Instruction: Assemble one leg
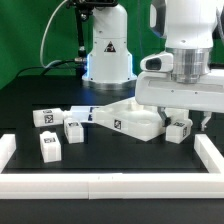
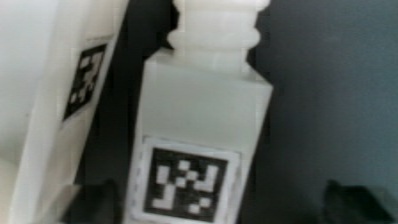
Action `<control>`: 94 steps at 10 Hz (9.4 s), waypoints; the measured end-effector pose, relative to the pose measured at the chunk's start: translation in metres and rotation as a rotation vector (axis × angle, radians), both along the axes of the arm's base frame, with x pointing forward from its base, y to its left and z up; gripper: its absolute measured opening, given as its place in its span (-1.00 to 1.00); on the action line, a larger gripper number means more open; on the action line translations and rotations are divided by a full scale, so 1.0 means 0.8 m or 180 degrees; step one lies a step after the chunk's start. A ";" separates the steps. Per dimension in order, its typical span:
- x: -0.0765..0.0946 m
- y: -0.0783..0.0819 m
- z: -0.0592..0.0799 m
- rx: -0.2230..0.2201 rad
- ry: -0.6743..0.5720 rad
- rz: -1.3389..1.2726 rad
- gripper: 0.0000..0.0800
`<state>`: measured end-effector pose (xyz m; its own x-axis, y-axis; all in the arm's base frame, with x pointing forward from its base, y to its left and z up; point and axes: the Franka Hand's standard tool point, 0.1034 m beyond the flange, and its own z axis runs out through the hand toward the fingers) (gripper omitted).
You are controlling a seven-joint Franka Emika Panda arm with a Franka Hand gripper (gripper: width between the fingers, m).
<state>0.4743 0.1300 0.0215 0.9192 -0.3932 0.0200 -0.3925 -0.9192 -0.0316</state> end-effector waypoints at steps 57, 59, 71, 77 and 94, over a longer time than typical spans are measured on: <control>-0.065 -0.164 -0.011 -0.0195 0.0082 0.3619 -0.49; -0.065 -0.164 -0.011 -0.0196 0.0080 0.3618 -0.87; -0.025 -0.245 0.088 0.0041 0.0291 0.1971 -0.86; 0.053 -0.200 0.068 -0.0134 0.0415 0.0831 -0.86; 0.132 -0.187 0.023 -0.0315 0.0241 0.1082 -0.86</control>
Offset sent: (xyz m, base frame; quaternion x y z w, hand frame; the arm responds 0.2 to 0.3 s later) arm -0.0100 0.0277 0.0178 -0.0030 -0.0156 0.0132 0.9998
